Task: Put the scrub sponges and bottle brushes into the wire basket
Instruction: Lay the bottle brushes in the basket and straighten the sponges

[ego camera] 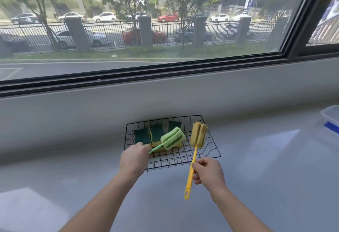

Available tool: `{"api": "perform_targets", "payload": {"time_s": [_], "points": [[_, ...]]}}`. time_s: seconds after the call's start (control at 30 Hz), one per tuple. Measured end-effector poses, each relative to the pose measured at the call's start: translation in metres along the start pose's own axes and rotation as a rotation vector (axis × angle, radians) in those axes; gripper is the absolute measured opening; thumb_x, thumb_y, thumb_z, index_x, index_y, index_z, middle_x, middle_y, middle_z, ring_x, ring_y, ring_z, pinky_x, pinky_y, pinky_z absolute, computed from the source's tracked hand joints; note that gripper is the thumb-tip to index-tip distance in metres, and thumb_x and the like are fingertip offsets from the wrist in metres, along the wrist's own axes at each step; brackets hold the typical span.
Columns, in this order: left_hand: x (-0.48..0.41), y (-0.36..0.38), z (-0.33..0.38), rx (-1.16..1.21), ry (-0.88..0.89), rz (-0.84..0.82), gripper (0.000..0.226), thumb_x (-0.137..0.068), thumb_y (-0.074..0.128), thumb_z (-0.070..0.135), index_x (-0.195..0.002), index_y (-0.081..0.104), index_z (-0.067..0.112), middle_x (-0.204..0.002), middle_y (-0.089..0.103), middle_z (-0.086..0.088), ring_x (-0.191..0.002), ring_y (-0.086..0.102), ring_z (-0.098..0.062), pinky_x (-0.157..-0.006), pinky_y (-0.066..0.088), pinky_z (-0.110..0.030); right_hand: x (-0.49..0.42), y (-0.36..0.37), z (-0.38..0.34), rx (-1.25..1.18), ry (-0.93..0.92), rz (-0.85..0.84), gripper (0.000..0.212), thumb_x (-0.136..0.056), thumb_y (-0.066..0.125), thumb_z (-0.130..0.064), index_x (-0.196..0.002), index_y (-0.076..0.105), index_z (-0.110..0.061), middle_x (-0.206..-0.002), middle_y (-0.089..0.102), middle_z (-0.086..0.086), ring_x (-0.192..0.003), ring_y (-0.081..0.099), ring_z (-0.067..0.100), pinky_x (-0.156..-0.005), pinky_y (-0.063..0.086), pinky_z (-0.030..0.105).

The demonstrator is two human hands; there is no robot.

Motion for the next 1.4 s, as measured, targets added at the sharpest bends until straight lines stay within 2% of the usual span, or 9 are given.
{"api": "perform_targets", "payload": {"time_s": [0.2,0.43,0.67,0.77,0.87,1.0,1.07,1.23,1.4], "points": [[-0.037,0.044,0.025,-0.109,0.099,-0.113,0.027,-0.09,0.055,0.009,-0.101,0.068,0.029,-0.085,0.058,0.001,-0.08,0.056,-0.024,-0.058,0.039,-0.031,-0.037,-0.017,0.01,-0.038,0.025,0.013,0.012,-0.087,0.067,-0.007,-0.075,0.071,-0.006,-0.059,0.066,0.006,-0.049,0.06,0.016,-0.05,0.057,0.03],[-0.062,0.097,0.038,-0.272,0.206,-0.296,0.021,-0.08,0.06,0.001,-0.088,0.066,0.02,-0.084,0.063,-0.003,-0.079,0.061,-0.03,-0.056,0.039,-0.033,-0.062,-0.018,0.021,-0.081,0.057,-0.002,0.01,-0.086,0.069,-0.007,-0.076,0.071,-0.006,-0.059,0.066,0.006,-0.049,0.061,0.016,-0.049,0.056,0.03],[-0.066,0.101,0.038,-0.213,0.174,-0.288,0.018,-0.078,0.059,-0.001,-0.082,0.058,0.017,-0.079,0.053,-0.003,-0.073,0.05,-0.027,-0.053,0.038,-0.033,-0.068,-0.01,0.027,-0.136,0.098,-0.003,0.011,-0.089,0.066,-0.005,-0.079,0.071,-0.002,-0.058,0.068,0.007,-0.05,0.062,0.016,-0.05,0.058,0.031],[-0.059,0.082,0.04,-0.092,0.146,-0.204,0.015,-0.083,0.055,0.005,-0.083,0.062,0.018,-0.08,0.056,-0.001,-0.075,0.052,-0.025,-0.054,0.047,-0.035,-0.063,-0.004,0.026,-0.196,0.117,-0.014,0.01,-0.09,0.065,-0.004,-0.083,0.07,0.002,-0.059,0.067,0.009,-0.049,0.061,0.018,-0.05,0.059,0.032],[-0.045,0.054,0.046,0.197,0.087,-0.116,0.015,-0.092,0.056,0.024,-0.096,0.07,0.025,-0.087,0.063,0.004,-0.084,0.059,-0.021,-0.066,0.053,-0.035,-0.055,0.005,0.022,-0.261,0.136,-0.01,0.01,-0.09,0.066,-0.005,-0.085,0.07,0.002,-0.063,0.067,0.011,-0.053,0.062,0.019,-0.053,0.059,0.034],[-0.017,0.039,0.06,0.669,-0.012,-0.292,0.032,-0.084,0.068,0.052,-0.109,0.07,0.033,-0.087,0.067,0.014,-0.081,0.061,-0.004,-0.069,0.049,-0.026,-0.041,0.023,0.011,-0.376,0.155,-0.014,0.011,-0.09,0.066,-0.004,-0.087,0.068,0.006,-0.066,0.07,0.015,-0.056,0.066,0.023,-0.055,0.062,0.034],[-0.007,0.031,0.07,0.609,0.071,-0.326,0.042,-0.078,0.072,0.056,-0.114,0.069,0.035,-0.092,0.068,0.015,-0.082,0.061,-0.004,-0.066,0.047,-0.024,-0.033,0.034,0.005,-0.413,0.154,-0.023,0.011,-0.092,0.065,-0.004,-0.089,0.068,0.005,-0.07,0.074,0.018,-0.06,0.071,0.025,-0.057,0.062,0.033],[0.003,0.009,0.067,0.422,0.176,-0.201,0.013,-0.086,0.064,0.037,-0.093,0.071,0.028,-0.082,0.067,0.007,-0.078,0.059,-0.013,-0.069,0.053,-0.039,-0.018,0.058,-0.014,-0.512,0.152,-0.083,0.009,-0.096,0.061,-0.001,-0.097,0.067,0.005,-0.083,0.077,0.023,-0.076,0.077,0.035,-0.066,0.064,0.036],[-0.001,0.001,0.038,0.365,0.149,-0.076,0.007,-0.088,0.067,0.027,-0.095,0.071,0.029,-0.08,0.066,0.009,-0.075,0.056,-0.015,-0.063,0.049,-0.029,-0.014,0.06,-0.02,-0.414,0.079,-0.145,0.008,-0.093,0.066,-0.007,-0.095,0.073,-0.005,-0.084,0.078,0.017,-0.079,0.077,0.028,-0.07,0.065,0.032]]}}
Point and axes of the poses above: each hand's wrist, its own x-axis away from the middle knuckle, its own y-axis out of the palm, z = x × y, the point moved 8 cm from there along -x, towards the middle knuckle
